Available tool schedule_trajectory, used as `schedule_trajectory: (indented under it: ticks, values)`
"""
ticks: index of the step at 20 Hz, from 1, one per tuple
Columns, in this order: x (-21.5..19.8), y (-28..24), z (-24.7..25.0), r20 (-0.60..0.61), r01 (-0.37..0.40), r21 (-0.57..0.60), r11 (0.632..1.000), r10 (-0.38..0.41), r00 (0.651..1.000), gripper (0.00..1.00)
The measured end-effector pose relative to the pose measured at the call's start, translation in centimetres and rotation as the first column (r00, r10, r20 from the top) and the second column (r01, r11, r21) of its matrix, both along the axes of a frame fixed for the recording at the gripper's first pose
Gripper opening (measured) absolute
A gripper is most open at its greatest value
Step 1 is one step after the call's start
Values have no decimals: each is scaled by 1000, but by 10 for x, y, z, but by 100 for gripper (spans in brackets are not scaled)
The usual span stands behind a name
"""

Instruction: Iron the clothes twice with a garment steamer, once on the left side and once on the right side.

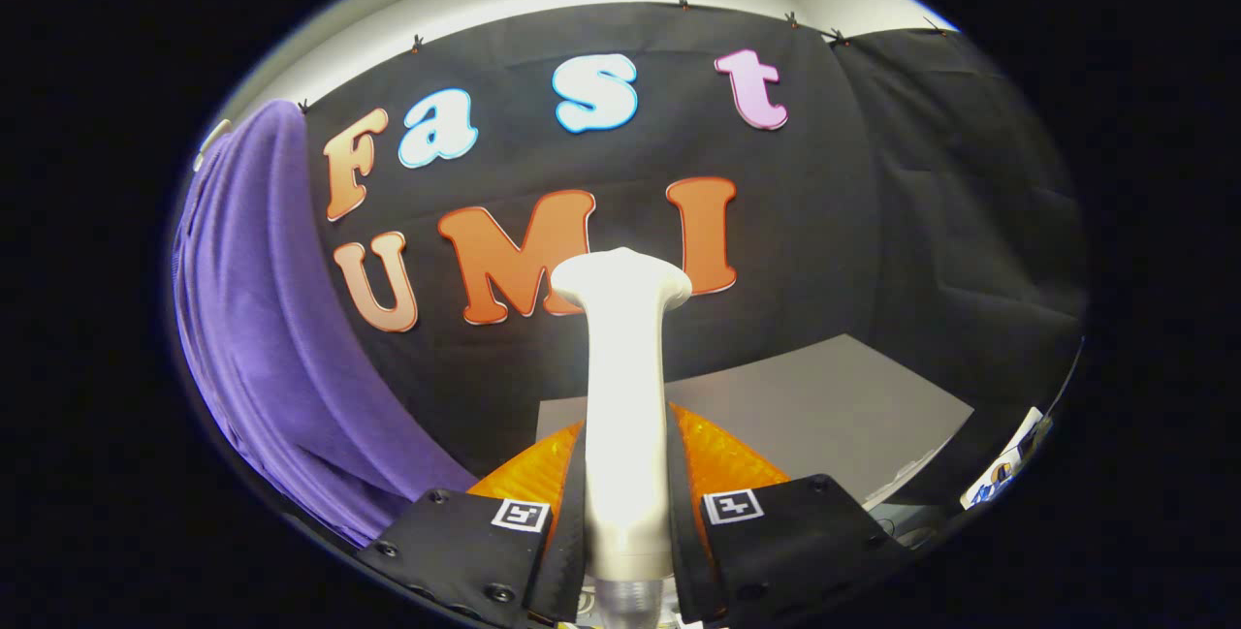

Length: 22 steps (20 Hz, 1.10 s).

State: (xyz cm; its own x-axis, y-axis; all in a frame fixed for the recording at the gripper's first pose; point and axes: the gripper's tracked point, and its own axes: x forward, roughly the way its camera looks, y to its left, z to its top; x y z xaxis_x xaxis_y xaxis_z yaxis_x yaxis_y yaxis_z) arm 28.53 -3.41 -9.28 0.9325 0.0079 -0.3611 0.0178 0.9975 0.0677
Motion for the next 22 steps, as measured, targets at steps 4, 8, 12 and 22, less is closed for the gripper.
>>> schedule_trajectory:
  ticks: [4, 8, 12, 22]
  values:
    - [-63, 9, 43, 112, 47, -28, 999, -43, 993, 44]
    - [-130, 34, 82, 226, 101, -38, 994, -90, 970, 44]
    - [-200, 72, 106, 299, 123, -51, 991, -102, 949, 44]
    - [-310, 161, 106, 374, 121, -84, 989, -81, 924, 44]
